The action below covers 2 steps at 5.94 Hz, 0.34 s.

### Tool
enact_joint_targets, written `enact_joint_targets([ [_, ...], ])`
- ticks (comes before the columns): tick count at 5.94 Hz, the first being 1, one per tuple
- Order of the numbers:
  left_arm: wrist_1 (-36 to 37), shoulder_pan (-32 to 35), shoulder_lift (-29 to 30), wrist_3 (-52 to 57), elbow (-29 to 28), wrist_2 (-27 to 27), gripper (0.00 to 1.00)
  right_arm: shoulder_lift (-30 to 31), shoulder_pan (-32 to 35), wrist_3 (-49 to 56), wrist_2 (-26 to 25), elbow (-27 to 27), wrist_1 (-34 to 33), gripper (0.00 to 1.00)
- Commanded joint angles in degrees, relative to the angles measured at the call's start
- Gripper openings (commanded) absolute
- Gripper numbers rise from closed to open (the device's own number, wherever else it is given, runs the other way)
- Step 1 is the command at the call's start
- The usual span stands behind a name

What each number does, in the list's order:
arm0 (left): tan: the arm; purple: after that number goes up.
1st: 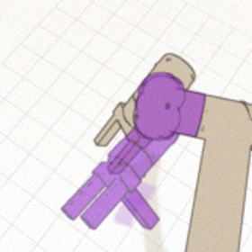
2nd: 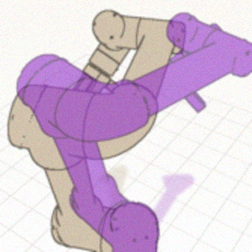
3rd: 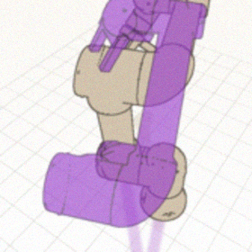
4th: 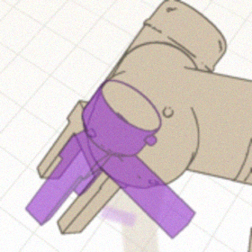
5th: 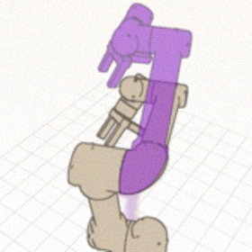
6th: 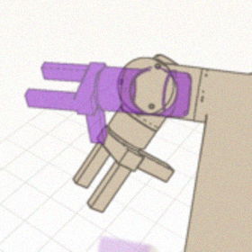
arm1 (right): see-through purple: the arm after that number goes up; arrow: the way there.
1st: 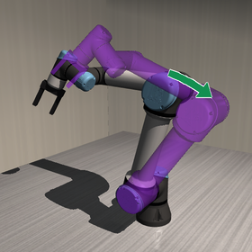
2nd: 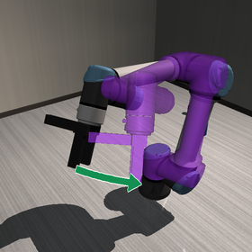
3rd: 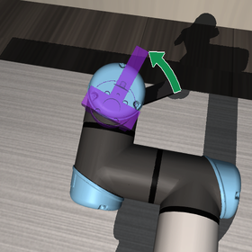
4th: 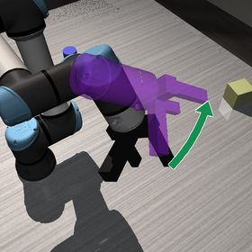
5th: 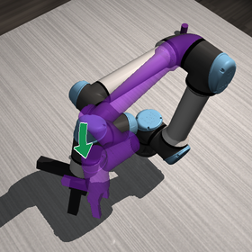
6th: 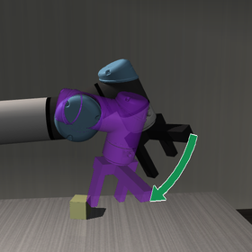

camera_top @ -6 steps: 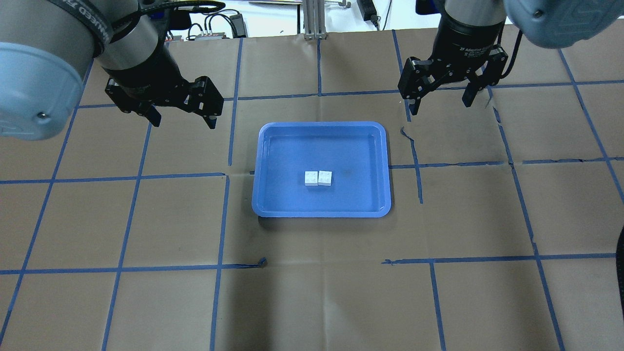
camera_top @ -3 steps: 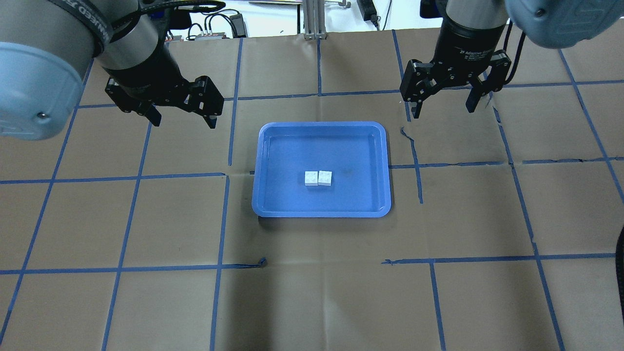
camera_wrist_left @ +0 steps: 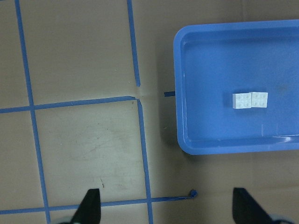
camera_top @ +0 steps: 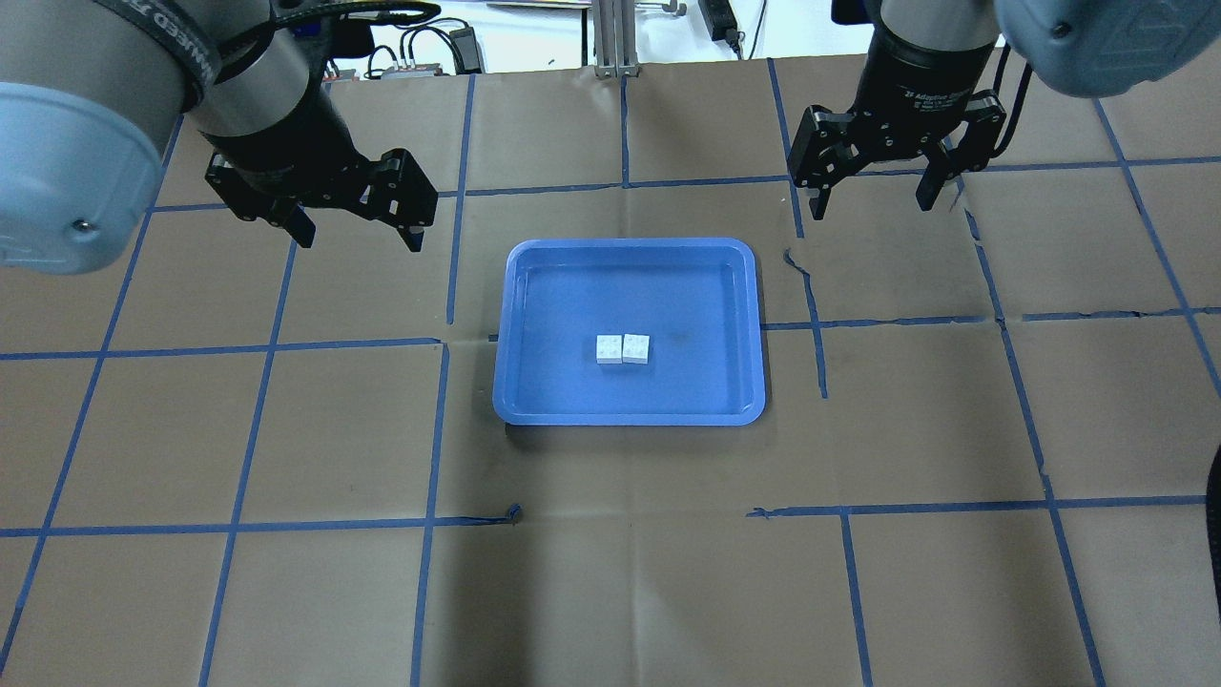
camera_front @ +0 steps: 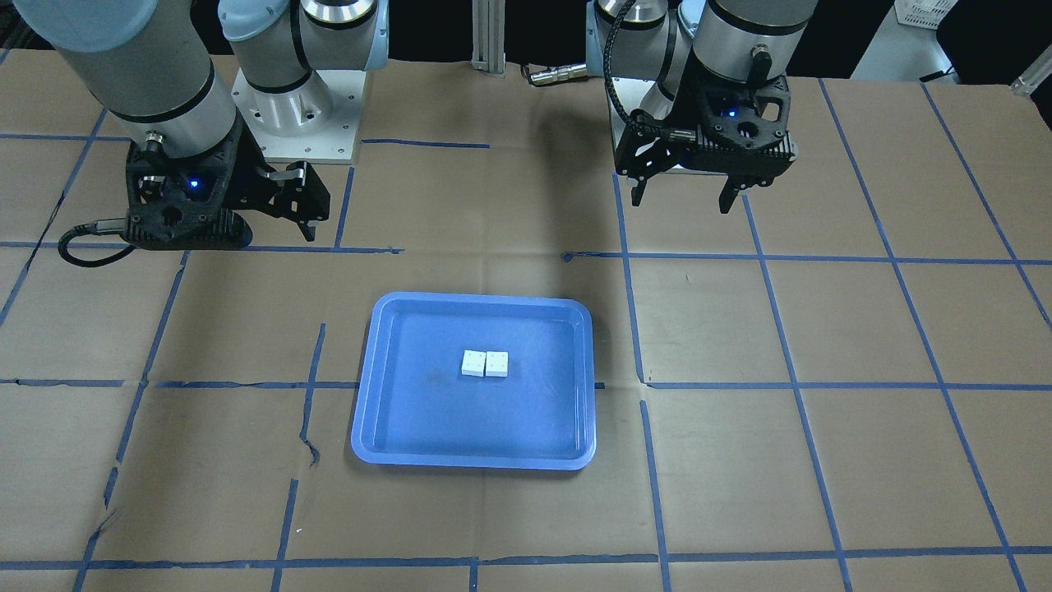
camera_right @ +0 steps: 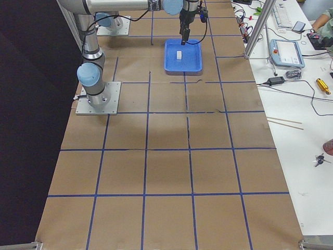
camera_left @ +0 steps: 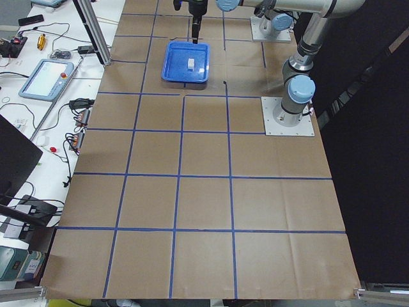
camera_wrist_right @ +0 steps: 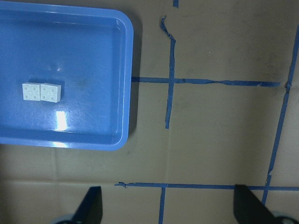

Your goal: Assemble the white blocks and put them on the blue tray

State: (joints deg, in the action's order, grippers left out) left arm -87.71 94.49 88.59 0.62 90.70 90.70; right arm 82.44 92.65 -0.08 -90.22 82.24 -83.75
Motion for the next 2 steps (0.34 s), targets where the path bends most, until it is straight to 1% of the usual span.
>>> enact_joint_targets([
  [1, 0.00, -0.01, 0.00, 0.00, 0.00, 0.00, 0.99, 0.00, -0.01, -0.01, 0.04, 0.03, -0.01, 1.00],
  [2, 0.00, -0.01, 0.00, 0.00, 0.00, 0.00, 0.99, 0.00, -0.01, -0.01, -0.05, 0.03, -0.10, 1.00],
])
